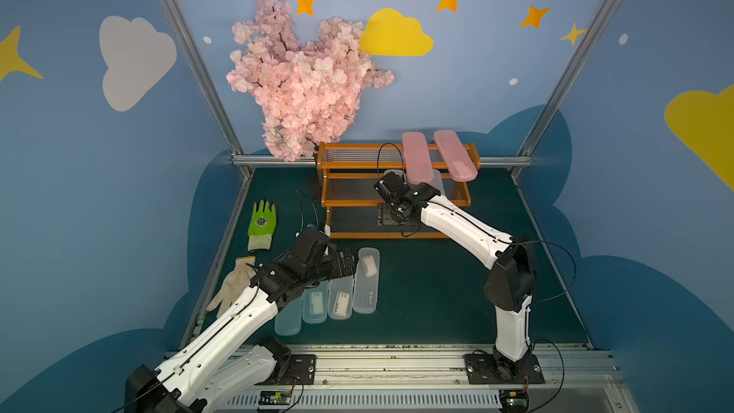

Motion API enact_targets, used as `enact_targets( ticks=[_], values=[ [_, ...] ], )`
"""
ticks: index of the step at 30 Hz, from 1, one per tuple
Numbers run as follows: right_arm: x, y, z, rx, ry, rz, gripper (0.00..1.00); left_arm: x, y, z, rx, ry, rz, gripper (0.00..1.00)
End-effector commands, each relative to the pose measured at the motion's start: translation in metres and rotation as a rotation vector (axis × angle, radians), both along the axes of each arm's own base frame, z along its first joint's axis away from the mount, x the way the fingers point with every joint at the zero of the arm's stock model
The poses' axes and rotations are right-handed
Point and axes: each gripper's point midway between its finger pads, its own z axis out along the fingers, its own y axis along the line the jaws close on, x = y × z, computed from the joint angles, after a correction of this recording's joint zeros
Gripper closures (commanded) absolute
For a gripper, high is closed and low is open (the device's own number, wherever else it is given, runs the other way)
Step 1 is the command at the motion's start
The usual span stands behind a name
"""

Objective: Place the pencil cases on the shelf according to color
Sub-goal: Place the pencil case on the shelf.

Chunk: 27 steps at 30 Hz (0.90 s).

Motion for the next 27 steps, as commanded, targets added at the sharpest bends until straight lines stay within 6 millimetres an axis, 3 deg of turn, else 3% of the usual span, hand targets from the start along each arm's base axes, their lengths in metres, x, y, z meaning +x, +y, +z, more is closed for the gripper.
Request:
enact_targets(
  ticks=[1, 10, 18, 24, 27],
  values=[
    [-0.006, -0.001, 0.007, 0.011, 0.024, 0.013, 0.06, -0.004, 0.002, 0.001, -0.002, -0.003, -0.014, 0.00],
    [-0.036, 0.005, 0.024, 0.101, 0.080, 0.059, 0.04, -0.017, 0.017, 0.008, 0.003, -0.010, 0.023, 0.00],
    [-0.067, -0.004, 0.026, 0.099, 0.091, 0.068, 0.04, -0.030, 0.025, 0.003, 0.013, 0.029, 0.037, 0.00],
    [-0.099, -0.010, 0.018, 0.085, 0.108, 0.094, 0.04, -0.040, 0.022, -0.016, -0.004, 0.100, 0.019, 0.00],
    [-0.123, 0.000, 0.007, 0.099, 0.105, 0.123, 0.05, -0.047, 0.024, -0.034, 0.003, 0.154, 0.029, 0.00]
  ],
)
